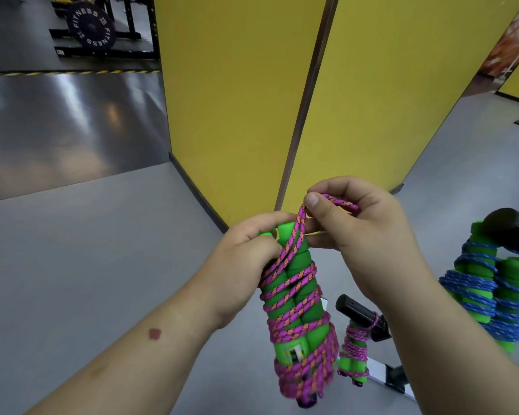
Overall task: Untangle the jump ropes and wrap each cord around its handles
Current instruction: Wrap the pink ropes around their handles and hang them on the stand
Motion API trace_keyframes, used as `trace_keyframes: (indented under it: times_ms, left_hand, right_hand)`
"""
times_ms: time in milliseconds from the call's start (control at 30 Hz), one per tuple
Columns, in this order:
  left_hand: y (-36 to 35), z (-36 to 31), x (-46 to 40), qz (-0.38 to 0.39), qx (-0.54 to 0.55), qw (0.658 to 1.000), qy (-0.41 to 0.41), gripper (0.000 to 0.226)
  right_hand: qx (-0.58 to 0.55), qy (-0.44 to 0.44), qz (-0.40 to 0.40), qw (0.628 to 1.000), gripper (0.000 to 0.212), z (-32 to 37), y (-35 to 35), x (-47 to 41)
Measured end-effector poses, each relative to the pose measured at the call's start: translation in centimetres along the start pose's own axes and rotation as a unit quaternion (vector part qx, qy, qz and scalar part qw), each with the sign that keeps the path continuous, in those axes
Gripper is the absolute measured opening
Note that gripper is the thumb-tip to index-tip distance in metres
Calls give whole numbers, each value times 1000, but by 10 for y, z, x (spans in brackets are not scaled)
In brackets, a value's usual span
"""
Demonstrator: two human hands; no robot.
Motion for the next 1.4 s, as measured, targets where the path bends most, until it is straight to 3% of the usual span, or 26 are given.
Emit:
trace_keyframes:
  times_ms: [167,300,467,633,767,867,967,1067,1133,1267,1400]
  left_hand:
    - [-6,2,4,-19,34,999,-17,21]
    - [-4,7,1,-54,-29,998,-13,43]
    - [3,0,0,-17,-45,998,-38,30]
    - [8,-8,3,-2,24,998,-65,22]
    - [10,-8,3,-38,82,992,-89,25]
    - [13,-8,3,-79,147,984,-62,19]
    - [21,-10,-1,-148,184,972,-16,10]
    - [27,-8,-4,-159,205,965,24,8]
    - [26,-5,-5,-143,205,967,51,21]
    - [29,4,-9,-132,200,965,105,35]
    - [31,12,-13,-139,198,958,154,27]
  right_hand:
    - [-9,1,-34,999,2,2,-3,1]
    - [-15,-10,-48,999,3,3,-3,2]
    - [6,16,-57,998,6,7,1,2]
    - [-110,-66,-57,990,13,-2,-3,-2]
    - [-128,-126,-15,984,14,-16,-11,-6]
    - [-99,-142,23,985,21,-15,-9,-6]
    - [21,-147,55,987,25,-17,-2,-4]
    - [143,-112,82,980,23,-24,-3,-2]
    - [214,-60,67,973,22,-23,-3,-2]
    - [246,71,71,964,37,-14,-1,0]
    - [356,203,111,905,53,-13,-7,7]
Point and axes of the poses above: each hand's wrist, its own x-axis away from the middle knuckle, its own y-axis out of the back of the hand, z = x × y, the point moved 2 cm from there along -x, towards the middle knuckle, and after that the axes turned 2 degrees about -y, right-handed, at the moved point
